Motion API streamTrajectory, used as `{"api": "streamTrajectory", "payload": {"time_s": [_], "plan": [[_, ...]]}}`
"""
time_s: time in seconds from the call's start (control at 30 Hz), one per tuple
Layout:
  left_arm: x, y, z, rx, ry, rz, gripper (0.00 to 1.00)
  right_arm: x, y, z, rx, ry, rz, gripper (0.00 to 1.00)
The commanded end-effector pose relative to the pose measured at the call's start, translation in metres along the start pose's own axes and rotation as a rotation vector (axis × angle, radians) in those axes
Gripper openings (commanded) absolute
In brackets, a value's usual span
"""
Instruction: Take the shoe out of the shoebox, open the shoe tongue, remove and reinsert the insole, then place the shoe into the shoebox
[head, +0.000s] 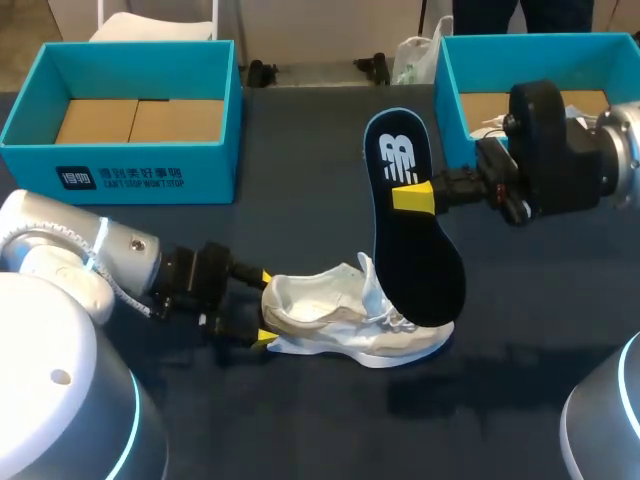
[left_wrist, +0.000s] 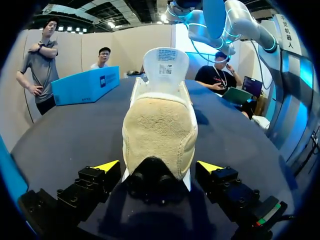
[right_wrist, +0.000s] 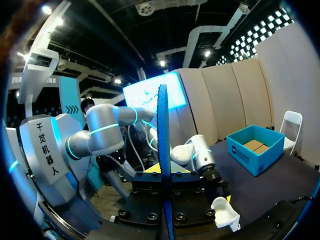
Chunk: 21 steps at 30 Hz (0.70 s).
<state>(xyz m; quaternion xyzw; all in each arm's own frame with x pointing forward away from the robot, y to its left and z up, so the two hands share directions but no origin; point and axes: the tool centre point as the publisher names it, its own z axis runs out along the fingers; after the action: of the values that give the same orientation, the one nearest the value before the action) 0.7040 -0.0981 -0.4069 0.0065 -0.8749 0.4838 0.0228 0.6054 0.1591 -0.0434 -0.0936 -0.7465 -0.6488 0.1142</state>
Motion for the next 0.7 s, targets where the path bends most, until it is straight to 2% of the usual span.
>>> {"api": "streamTrajectory", "payload": {"time_s": [0.03, 0.07, 0.1, 0.13, 0.2, 0.23, 0.27, 0.7], "plan": [[0.003, -0.004, -0.009, -0.093, 0.015, 0.033, 1.00, 0.000, 0.000, 0.001, 0.001, -0.001, 0.001, 0.00], [0.003, -0.006, -0.012, -0.130, -0.003, 0.045, 1.00, 0.000, 0.000, 0.001, 0.001, -0.001, 0.001, 0.00], [0.004, -0.007, -0.016, -0.132, 0.013, 0.066, 1.00, 0.000, 0.000, 0.001, 0.001, -0.001, 0.001, 0.00], [0.004, -0.008, -0.019, -0.190, 0.005, 0.074, 1.00, 0.000, 0.000, 0.001, 0.001, -0.001, 0.001, 0.00], [0.005, -0.012, -0.026, -0.234, 0.021, 0.101, 1.00, 0.000, 0.000, 0.001, 0.001, -0.001, 0.001, 0.00], [0.006, -0.014, -0.028, -0.317, 0.011, 0.113, 1.00, 0.000, 0.000, 0.001, 0.001, -0.001, 0.001, 0.00], [0.004, -0.017, -0.029, -0.355, -0.015, 0.117, 1.00, 0.000, 0.000, 0.001, 0.001, -0.001, 0.001, 0.00], [0.004, -0.017, -0.029, -0.355, -0.015, 0.117, 1.00, 0.000, 0.000, 0.001, 0.001, -0.001, 0.001, 0.00]]}}
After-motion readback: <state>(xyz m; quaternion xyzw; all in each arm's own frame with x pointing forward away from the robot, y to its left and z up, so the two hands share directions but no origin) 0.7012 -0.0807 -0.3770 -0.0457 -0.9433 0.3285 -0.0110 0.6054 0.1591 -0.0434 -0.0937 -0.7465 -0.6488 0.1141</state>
